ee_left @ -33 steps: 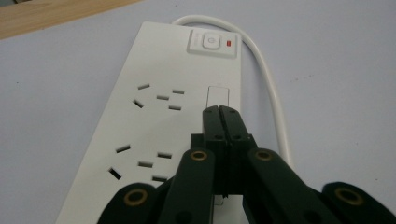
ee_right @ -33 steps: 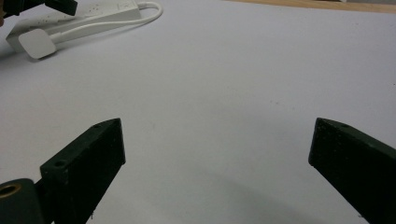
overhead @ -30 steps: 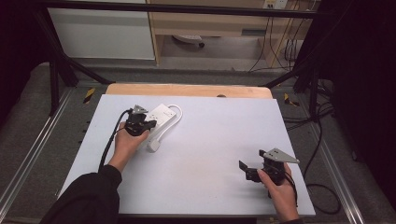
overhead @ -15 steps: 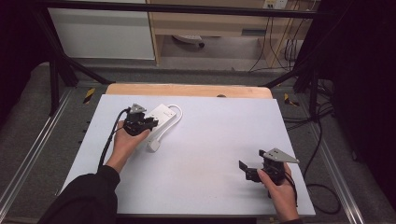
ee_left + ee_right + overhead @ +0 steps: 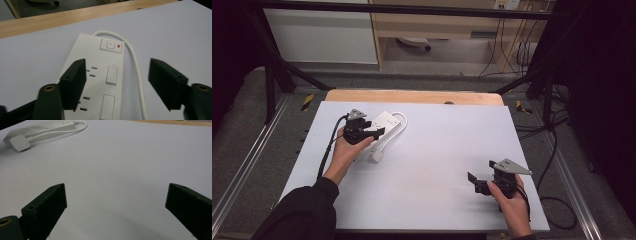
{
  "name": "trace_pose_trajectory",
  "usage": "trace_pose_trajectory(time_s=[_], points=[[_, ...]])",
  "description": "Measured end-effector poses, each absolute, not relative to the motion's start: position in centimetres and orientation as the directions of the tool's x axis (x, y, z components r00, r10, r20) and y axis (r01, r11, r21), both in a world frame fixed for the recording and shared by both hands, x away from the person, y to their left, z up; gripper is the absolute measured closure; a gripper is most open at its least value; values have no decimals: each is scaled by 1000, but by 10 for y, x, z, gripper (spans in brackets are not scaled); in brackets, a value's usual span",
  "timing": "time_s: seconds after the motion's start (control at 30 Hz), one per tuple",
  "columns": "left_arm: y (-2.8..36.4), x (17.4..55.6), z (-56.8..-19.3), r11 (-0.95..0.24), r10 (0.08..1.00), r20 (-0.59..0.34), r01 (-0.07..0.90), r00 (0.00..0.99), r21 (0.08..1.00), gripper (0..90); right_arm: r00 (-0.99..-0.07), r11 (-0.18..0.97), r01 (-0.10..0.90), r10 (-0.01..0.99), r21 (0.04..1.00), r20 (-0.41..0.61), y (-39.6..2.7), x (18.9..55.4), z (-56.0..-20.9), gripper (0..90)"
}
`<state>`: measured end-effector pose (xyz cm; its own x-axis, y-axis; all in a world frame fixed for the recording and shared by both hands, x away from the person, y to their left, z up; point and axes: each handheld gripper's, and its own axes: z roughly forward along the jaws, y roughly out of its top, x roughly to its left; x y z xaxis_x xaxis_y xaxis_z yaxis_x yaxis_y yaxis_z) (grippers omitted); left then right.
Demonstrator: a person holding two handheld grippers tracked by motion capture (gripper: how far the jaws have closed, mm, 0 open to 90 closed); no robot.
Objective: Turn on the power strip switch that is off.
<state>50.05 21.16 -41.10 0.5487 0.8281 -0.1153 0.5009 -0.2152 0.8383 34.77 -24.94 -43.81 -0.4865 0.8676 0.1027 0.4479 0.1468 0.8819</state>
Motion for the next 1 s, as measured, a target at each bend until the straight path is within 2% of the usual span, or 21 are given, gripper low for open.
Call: trace_pose_trajectory(time_s=[0.13, 0.27, 0.73, 0.83, 1.0], points=[[210, 499, -410, -211, 823, -119, 493, 555, 844, 137, -487, 147, 448, 867, 882, 103, -249, 348, -438, 40], [209, 498, -407, -184, 813, -144, 484, 564, 855, 100, -487, 148, 450, 867, 881, 103, -249, 348, -438, 40], [209, 491, -396, -192, 820, -83, 409, 567, 892, 92, -488, 150, 448, 867, 881, 100, -249, 347, -438, 39], [209, 489, -392, -198, 836, -44, 375, 548, 905, 79, -491, 153, 445, 866, 882, 98, -249, 347, -438, 38], [210, 485, -385, -168, 834, -59, 355, 548, 919, 72, -491, 152, 446, 866, 882, 99, -248, 348, -438, 38]])
